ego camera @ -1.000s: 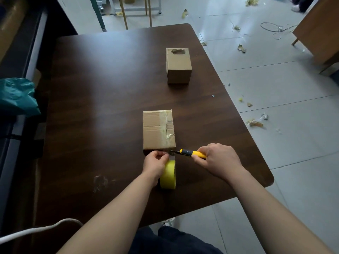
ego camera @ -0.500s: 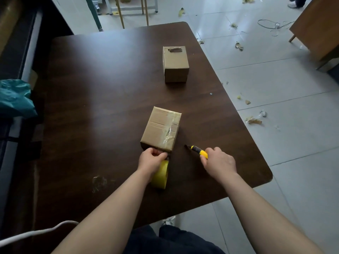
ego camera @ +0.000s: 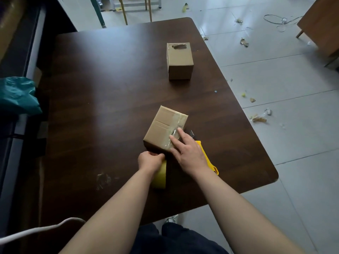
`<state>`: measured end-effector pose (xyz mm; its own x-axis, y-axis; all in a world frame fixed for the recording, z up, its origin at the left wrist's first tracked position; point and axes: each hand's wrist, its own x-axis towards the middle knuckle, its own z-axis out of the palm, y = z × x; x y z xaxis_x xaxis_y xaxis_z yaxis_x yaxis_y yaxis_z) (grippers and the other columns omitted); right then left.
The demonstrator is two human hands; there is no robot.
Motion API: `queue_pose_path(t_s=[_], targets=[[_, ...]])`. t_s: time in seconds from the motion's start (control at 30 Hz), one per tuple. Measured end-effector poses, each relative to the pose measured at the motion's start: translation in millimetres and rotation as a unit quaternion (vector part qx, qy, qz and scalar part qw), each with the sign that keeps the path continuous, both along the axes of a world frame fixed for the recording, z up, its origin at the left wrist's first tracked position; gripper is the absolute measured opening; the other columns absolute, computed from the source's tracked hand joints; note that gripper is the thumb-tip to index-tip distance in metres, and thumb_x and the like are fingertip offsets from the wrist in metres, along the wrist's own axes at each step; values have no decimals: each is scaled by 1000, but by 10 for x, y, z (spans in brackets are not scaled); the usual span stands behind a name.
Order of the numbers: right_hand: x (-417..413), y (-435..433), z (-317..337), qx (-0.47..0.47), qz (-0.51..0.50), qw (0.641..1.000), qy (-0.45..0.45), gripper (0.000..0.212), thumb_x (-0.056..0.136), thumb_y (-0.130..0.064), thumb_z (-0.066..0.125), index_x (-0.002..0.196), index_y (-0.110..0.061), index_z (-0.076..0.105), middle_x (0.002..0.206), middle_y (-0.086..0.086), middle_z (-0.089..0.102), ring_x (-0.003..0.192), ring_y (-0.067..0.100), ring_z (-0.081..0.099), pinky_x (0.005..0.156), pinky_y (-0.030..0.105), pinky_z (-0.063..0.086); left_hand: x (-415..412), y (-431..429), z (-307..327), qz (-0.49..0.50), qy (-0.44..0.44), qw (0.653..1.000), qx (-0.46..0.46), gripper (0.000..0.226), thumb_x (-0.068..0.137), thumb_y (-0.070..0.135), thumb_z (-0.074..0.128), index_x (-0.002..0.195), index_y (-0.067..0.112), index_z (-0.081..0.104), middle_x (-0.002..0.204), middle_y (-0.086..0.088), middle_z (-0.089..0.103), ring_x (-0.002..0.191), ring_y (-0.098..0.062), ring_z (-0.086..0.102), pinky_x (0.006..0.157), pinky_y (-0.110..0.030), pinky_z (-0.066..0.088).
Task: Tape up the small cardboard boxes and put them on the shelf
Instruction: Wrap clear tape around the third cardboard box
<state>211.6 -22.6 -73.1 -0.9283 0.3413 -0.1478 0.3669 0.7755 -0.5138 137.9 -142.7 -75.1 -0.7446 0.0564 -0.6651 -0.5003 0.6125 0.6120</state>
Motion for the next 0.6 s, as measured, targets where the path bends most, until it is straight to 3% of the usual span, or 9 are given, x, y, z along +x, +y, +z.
queue_pose_path(t_s=[0.07,0.13,0.23,0.4,0.5,0.6], targets=[[-35,47,-5,-10,-2,1000,-13,49,96,-37,53,143,-27,45,161,1,17,145,23,24,116,39,26,-51,-109,23,20,-17,1000,-13,15,83,24,73,84,13,62,81,0,56,86,-22,54,79,-29,42],[-59,80,38,-18,11,999,-30,52,95,-38,53,145,-28,42,162,-4,10,145,20,24,116,36,27,-100,-234,65,33,-11,999,-2,15,85,26,71,86,13,62,80,2,54,81,-20,51,72,-30,41],[-88,134,137,-12,35,997,-69,61,92,-40,59,148,-31,37,162,-10,4,144,16,26,113,29,28,-192,-393,154,45,64,996,31,13,87,24,68,85,11,65,83,0,59,79,-17,52,59,-28,38],[-215,288,256,18,53,993,-106,57,94,-25,55,147,-32,37,162,-12,8,141,19,31,111,31,30,-375,-534,265,24,191,981,26,11,83,11,71,83,6,61,89,-2,63,82,-15,56,59,-21,41],[-232,371,253,17,45,993,-112,56,93,-14,54,144,-34,43,160,-14,14,139,18,37,111,33,36,-477,-602,201,-2,249,969,-1,17,76,7,73,81,5,57,88,-6,60,78,-18,52,60,-24,38],[-220,420,235,3,38,993,-111,62,88,-2,52,138,-38,49,160,-13,17,138,16,39,109,33,39,-541,-670,134,-32,287,957,3,25,75,2,72,85,13,51,89,-6,56,80,-17,50,61,-13,34]])
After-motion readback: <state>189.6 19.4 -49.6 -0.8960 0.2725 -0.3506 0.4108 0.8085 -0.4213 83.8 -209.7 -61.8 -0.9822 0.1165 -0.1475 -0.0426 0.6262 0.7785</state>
